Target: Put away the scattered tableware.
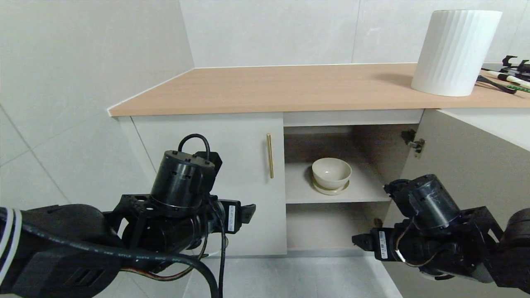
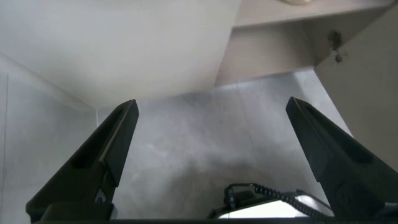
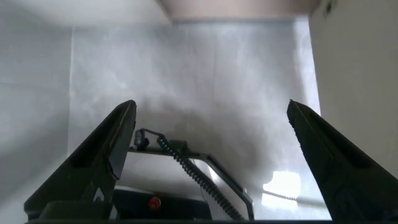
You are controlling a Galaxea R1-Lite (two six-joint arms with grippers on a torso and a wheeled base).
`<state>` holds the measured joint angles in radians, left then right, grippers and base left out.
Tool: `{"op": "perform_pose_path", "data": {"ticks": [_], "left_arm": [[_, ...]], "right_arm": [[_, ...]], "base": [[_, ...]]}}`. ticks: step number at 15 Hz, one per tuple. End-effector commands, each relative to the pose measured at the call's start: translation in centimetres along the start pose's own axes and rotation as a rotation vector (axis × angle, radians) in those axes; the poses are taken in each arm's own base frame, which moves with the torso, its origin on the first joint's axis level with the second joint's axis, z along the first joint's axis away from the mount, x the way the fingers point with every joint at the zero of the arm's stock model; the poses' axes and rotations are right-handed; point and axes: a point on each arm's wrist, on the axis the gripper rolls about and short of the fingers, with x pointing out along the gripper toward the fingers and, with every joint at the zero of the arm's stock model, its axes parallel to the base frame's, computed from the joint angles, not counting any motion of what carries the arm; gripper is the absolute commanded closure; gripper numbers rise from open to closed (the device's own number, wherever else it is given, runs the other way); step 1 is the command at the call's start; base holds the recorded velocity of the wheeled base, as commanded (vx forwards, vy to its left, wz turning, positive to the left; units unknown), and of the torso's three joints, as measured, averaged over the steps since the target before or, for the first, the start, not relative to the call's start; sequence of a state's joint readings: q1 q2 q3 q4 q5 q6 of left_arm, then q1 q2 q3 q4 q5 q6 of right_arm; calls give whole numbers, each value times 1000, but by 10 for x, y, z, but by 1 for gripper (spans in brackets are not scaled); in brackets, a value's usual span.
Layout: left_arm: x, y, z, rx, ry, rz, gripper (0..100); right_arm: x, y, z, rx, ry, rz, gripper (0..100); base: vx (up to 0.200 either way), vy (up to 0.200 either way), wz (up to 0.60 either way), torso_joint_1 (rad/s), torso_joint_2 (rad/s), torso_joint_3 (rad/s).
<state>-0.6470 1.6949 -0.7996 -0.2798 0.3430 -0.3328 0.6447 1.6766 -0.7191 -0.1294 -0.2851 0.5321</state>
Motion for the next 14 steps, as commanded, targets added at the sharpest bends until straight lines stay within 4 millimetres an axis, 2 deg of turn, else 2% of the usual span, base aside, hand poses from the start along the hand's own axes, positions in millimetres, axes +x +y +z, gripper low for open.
{"op": "perform_pose_path", "data": {"ticks": [1,11,14], "left_arm": [[0,0,0,1,2,1,0],[1,0,-1,1,4,2,0],[1,0,-1,3,4,2,0]], "right_arm": [[-1,0,-1,-1,1,2,0],[0,0,-2,-3,7,5,0],[-3,-1,-1,-1,-1,8,0]], "base": [[-200,0,0,-2,12,2],[-200,0,0,1,2,3],[0,0,0,0,0,0]]}}
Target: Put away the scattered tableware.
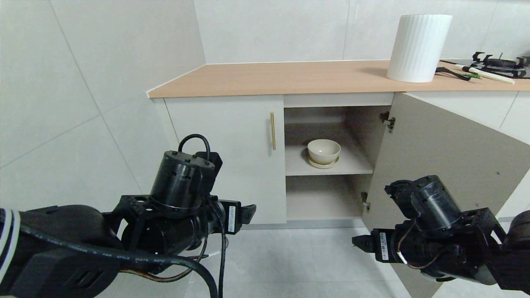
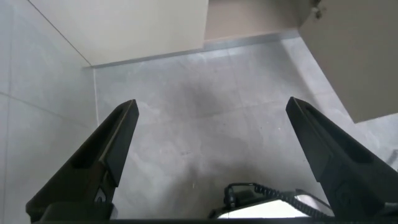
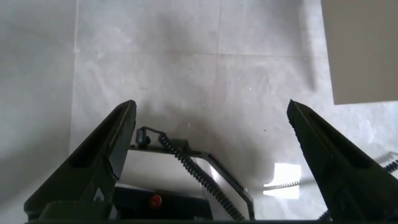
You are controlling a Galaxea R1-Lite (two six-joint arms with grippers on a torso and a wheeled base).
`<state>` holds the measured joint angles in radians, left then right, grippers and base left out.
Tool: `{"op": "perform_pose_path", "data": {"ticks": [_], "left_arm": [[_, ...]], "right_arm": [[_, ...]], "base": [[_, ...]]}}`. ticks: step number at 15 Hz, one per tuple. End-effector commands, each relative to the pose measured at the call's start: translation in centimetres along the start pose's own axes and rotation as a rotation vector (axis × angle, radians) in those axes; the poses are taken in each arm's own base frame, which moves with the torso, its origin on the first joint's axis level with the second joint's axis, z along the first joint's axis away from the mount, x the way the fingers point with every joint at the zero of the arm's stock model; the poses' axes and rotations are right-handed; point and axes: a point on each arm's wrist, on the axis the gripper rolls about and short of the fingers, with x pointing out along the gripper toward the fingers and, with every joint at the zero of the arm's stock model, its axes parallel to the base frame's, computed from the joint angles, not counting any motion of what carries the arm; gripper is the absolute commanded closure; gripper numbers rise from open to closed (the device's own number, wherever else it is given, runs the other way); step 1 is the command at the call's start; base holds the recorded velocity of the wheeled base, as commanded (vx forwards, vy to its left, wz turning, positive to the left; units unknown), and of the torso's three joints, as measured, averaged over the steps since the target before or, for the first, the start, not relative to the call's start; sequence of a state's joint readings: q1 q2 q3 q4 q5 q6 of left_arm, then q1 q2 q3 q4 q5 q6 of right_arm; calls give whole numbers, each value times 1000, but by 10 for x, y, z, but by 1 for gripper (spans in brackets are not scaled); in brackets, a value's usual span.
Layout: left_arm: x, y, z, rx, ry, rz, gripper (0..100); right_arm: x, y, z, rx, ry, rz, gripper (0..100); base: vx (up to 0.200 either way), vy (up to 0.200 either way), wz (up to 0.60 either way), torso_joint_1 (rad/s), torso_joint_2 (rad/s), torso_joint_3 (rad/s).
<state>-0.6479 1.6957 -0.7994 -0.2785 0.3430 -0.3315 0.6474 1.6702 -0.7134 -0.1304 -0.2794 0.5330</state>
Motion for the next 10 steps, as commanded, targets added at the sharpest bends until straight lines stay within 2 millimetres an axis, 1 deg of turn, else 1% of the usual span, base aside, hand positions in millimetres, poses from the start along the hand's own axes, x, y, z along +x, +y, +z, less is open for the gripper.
{"op": "perform_pose_path", "data": {"ticks": [1,2,5,7,9,10], "left_arm": [[1,0,-1,1,3,1,0],[1,0,-1,1,3,2,0],[1,0,-1,1,3,2,0],[2,0,-1,3,4,3,0],[3,0,-2,5,8,4,0],[3,0,-2,6,8,4,0]], "right_arm": [[-3,-1,1,2,-8,3,0],[-4,-1,1,4,-11,3,0],[-4,-8,-9,1,17,-15,0],[-7,-10,-10,3,17,-15,0],[-8,-11,-11,4,15,-15,0],[-6,-13,-11,9,22,-26,0]], "base": [[0,0,0,0,0,0],[0,0,0,0,0,0],[0,0,0,0,0,0],[0,0,0,0,0,0],[0,-200,0,0,2,2],[0,-200,0,-2,-7,2]]}}
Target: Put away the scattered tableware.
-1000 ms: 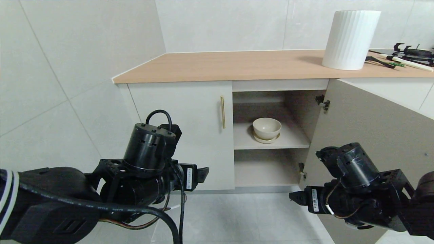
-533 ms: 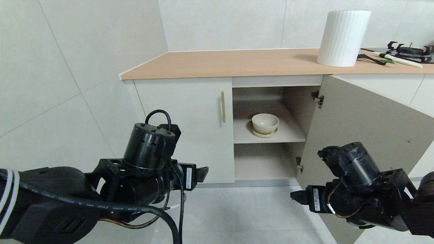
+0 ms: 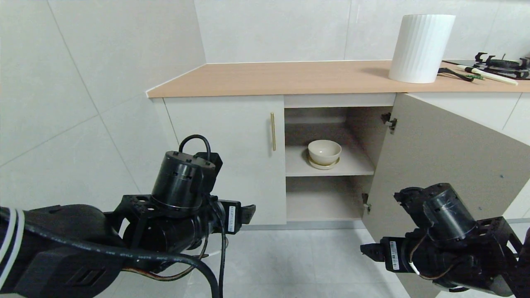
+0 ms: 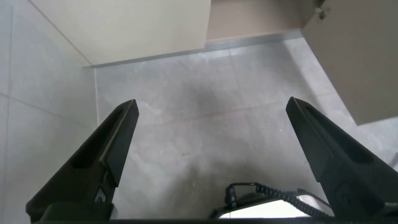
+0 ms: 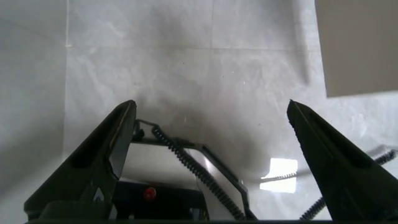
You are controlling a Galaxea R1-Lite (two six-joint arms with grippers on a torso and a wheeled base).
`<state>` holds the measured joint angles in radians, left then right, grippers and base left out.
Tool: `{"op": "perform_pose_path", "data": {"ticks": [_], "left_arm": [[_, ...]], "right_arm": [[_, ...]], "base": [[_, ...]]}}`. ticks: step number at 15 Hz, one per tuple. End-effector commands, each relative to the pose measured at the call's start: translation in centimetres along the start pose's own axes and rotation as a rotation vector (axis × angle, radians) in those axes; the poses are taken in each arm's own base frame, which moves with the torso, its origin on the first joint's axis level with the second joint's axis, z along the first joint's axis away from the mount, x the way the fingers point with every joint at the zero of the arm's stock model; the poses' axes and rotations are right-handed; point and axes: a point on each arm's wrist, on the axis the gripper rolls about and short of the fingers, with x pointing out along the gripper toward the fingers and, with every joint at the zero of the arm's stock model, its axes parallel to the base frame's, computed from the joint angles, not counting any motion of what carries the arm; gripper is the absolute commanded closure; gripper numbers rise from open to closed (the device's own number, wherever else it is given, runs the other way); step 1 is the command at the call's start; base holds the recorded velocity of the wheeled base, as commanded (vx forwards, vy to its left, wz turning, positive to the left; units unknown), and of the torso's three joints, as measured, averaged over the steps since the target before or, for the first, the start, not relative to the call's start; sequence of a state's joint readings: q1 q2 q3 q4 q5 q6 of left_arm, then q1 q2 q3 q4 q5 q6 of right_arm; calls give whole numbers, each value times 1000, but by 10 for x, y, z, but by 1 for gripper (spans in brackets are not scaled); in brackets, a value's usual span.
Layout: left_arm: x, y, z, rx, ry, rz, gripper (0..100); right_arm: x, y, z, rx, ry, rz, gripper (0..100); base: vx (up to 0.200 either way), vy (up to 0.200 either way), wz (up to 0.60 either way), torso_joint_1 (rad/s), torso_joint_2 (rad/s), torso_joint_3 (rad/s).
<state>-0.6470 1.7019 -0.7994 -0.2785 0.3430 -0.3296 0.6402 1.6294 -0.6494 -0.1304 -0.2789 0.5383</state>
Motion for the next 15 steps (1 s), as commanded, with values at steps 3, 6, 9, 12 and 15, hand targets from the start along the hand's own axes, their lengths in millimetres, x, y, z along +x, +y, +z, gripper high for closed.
{"op": "perform_pose_path", "data": {"ticks": [3,6,9,12,15], "left_arm": [[1,0,-1,1,3,1,0],[2,0,-1,2,6,2,0],[3,-1,-2,3,8,3,0],[3,-1,-2,3,8,3,0],[3,-1,-2,3,8,3,0]], "right_arm": [[7,-8,-1,14,20,-38,0],[3,-15,4,37,-2,-48,0],[2,-27,8,59,18,-95,0],[-4,-40,18,73,63,-160,0],[-52,-48,15,-18,237,-101,0]], "base": [[0,-200,0,9,4,2],[0,-200,0,2,1,2],[0,-200,0,1,1,2],[0,-200,0,-2,1,4],[0,-200,0,4,5,4]]}}
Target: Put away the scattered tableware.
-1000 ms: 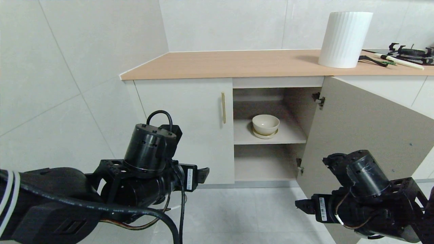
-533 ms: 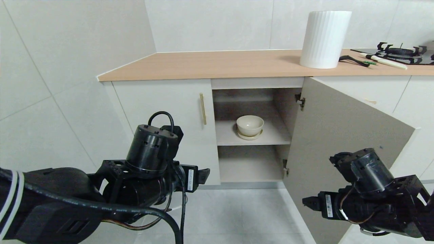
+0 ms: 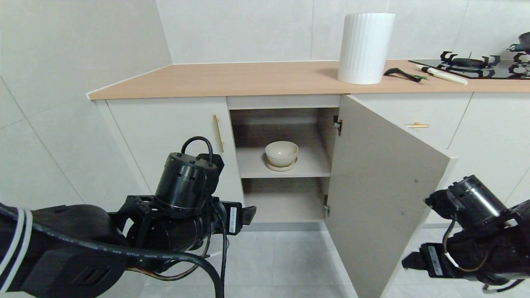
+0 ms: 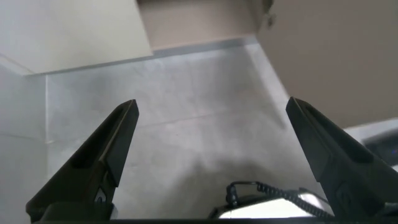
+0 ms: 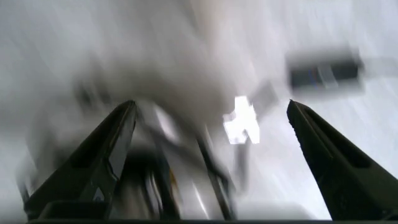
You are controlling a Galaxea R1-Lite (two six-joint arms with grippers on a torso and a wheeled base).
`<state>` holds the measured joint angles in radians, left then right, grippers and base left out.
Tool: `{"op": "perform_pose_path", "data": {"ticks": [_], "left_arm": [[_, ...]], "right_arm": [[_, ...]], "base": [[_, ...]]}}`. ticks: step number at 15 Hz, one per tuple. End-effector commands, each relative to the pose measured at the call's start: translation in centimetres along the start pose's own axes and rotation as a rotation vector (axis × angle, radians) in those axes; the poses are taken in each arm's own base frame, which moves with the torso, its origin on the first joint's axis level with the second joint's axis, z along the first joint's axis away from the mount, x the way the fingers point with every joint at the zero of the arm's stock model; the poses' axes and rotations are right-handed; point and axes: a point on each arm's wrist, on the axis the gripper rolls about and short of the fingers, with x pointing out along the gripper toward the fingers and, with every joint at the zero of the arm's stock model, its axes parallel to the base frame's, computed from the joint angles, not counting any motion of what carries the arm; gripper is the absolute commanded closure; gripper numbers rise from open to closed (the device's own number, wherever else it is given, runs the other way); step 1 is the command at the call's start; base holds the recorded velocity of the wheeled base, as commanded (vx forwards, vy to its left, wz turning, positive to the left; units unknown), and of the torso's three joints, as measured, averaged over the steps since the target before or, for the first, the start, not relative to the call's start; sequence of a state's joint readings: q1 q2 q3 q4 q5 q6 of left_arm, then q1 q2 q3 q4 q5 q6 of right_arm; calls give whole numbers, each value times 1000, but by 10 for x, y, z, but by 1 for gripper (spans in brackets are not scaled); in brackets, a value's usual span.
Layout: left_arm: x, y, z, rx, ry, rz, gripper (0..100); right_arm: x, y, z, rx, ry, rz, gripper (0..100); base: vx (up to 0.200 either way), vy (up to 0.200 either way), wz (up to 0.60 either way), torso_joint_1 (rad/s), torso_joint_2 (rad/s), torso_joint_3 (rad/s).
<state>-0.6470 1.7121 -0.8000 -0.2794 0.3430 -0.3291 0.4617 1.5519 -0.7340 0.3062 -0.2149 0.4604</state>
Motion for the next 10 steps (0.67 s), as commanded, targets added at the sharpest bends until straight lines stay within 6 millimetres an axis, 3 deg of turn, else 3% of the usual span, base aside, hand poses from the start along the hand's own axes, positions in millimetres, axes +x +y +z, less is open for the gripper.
{"op": "perform_pose_path", "data": {"ticks": [1,3,6,10], "left_arm": [[1,0,0,0,2,1,0],[2,0,-1,1,3,2,0],[0,0,0,-3,-1,1,0],[-1,1,2,-7,-8,0,0]], "right_arm": [[-41,-13,5,-12,22,51,0],[-45,-26,13,28,14,18,0],[-33,-43,30,97,-1,-50,0],[0,-69,62,238,-96,-98,0]], "base": [[0,0,0,0,0,0],[0,0,0,0,0,0],[0,0,0,0,0,0],[0,0,0,0,0,0]]}}
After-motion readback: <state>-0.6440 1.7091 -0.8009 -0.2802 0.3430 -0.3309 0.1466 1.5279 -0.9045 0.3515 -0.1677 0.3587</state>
